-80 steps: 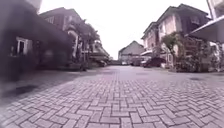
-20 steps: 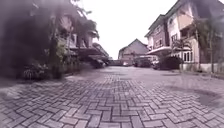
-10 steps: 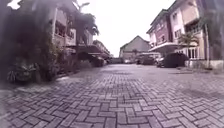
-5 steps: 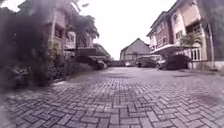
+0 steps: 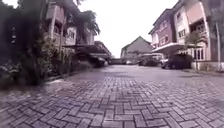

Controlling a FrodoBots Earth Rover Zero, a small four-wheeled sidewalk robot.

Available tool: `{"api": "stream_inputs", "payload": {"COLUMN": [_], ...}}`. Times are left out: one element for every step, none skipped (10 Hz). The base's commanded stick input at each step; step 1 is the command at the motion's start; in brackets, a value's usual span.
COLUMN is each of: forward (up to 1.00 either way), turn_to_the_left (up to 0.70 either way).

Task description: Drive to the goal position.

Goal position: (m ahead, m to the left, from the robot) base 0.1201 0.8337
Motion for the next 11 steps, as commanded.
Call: {"api": "stream_inputs", "payload": {"forward": [0.69, 0.69, 0.69, 0.69, 0.69, 0.69, 0.69, 0.69, 0.69, 0.69, 0.69], "turn_to_the_left": [0.03, 0.03, -0.24, -0.34, -0.28, -0.07, 0.03, 0.03, 0.03, 0.03, 0.03]}}
